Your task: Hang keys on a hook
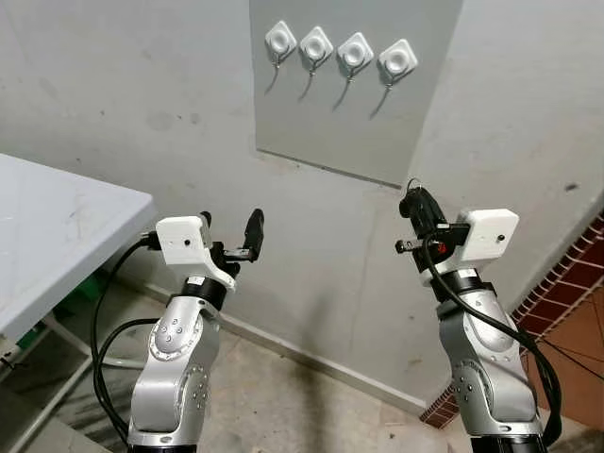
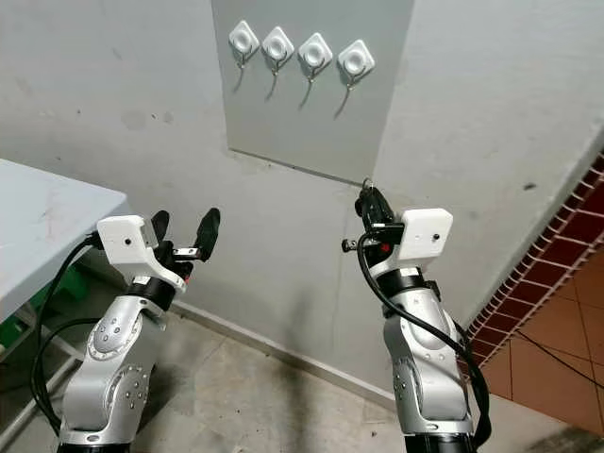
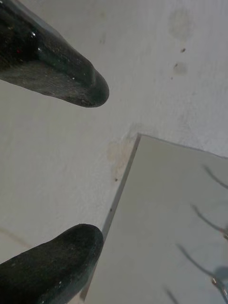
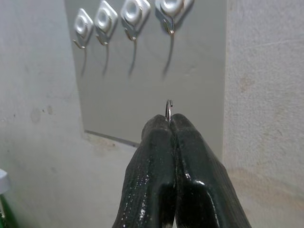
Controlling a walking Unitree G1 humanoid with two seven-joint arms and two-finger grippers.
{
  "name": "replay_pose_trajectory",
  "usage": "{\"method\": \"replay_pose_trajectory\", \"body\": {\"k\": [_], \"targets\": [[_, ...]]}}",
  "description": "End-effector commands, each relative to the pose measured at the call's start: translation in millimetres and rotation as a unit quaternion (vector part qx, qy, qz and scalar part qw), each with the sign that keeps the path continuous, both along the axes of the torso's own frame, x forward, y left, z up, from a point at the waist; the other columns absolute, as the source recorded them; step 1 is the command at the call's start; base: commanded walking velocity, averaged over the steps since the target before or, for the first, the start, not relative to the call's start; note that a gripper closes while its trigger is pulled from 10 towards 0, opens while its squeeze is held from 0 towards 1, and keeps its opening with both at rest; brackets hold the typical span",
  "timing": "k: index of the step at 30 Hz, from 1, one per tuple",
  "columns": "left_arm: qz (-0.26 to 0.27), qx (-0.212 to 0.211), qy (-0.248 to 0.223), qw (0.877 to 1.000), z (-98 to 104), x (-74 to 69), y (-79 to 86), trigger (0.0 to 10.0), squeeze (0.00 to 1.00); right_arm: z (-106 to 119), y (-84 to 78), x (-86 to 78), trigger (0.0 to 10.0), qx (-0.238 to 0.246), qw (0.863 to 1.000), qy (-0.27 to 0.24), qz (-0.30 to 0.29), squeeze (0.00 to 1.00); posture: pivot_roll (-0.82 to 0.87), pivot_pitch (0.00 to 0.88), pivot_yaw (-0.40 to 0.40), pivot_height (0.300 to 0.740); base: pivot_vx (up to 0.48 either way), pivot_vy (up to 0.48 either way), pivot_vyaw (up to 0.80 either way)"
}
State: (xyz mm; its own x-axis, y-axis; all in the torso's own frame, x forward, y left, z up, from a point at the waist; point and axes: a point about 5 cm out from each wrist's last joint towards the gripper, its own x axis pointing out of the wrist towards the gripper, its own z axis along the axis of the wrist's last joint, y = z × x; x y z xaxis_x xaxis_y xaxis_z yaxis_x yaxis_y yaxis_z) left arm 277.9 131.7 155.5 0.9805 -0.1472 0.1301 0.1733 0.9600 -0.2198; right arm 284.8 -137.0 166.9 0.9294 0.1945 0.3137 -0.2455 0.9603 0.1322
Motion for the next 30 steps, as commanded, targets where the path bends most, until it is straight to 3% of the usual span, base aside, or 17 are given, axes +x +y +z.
{"method": "replay_pose_trajectory", "body": {"k": [1,7,15,24,27,30], "targets": [[-0.006,-0.003,-0.006,1.000,3.8,-0.3,-4.5,10.0,0.00,2.1,-3.3,0.9,10.0,-0.005,1.000,-0.004,-0.003,0.00,0.03,0.000,-0.025,0.740,0.472,0.000,0.00],[-0.002,-0.005,-0.012,1.000,5.5,-1.2,-5.5,10.0,0.00,1.1,-2.6,0.3,10.0,-0.007,1.000,-0.003,0.000,0.00,0.03,0.000,-0.028,0.740,0.397,0.000,0.00],[0.002,-0.002,-0.002,1.000,4.2,0.0,-7.0,10.0,0.00,0.9,-0.6,1.3,10.0,-0.010,1.000,0.000,0.009,0.00,0.03,0.000,-0.031,0.740,0.000,0.000,0.00],[-0.036,0.033,-0.026,0.998,13.7,0.7,-16.2,10.0,0.00,4.0,7.3,2.5,10.0,-0.016,0.999,-0.004,0.045,0.00,0.03,0.000,-0.035,0.740,0.000,0.000,0.00],[-0.087,0.045,-0.045,0.994,22.3,2.0,-30.3,10.0,0.00,11.5,15.6,7.5,10.0,-0.025,0.996,-0.019,0.081,0.00,0.03,0.000,-0.037,0.740,0.000,0.000,0.00],[-0.096,0.042,-0.049,0.993,25.0,2.8,-33.0,10.0,0.00,14.5,16.7,9.7,10.0,-0.026,0.995,-0.024,0.088,0.00,0.03,0.000,-0.036,0.740,0.000,0.000,0.00]]}}
